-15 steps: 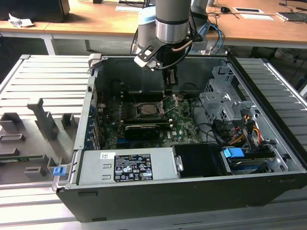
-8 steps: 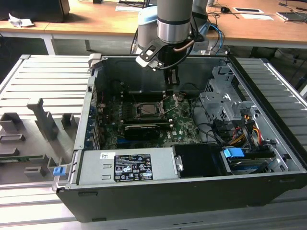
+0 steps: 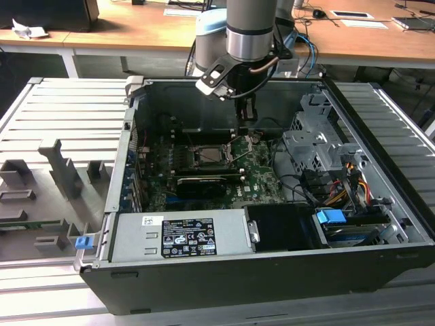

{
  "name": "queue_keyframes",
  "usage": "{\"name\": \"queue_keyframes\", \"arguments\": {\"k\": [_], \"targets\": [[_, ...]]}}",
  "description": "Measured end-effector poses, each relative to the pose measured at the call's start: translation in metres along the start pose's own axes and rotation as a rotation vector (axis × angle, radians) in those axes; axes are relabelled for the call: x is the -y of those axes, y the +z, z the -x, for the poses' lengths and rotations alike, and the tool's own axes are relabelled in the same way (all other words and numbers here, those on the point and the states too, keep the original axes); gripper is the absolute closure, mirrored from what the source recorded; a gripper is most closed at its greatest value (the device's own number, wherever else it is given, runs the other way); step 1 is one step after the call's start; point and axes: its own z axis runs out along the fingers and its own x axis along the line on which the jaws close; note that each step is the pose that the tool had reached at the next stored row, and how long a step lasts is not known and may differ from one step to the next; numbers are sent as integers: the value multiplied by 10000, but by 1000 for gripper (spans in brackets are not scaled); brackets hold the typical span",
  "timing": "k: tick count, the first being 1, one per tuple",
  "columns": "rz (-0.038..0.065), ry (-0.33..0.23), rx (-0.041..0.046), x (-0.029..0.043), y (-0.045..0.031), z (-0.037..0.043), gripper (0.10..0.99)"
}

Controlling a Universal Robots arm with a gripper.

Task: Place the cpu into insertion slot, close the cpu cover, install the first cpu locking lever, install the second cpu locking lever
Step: 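Close the cpu cover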

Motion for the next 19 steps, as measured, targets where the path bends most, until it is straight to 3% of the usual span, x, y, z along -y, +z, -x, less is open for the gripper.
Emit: {"name": "queue_keyframes", "arguments": {"k": [4,9,19], "targets": [[0,0,0,-29,3,0,980],[0,1,-1,-116,10,0,980],[-1,0,0,-176,15,-1,980]]}}
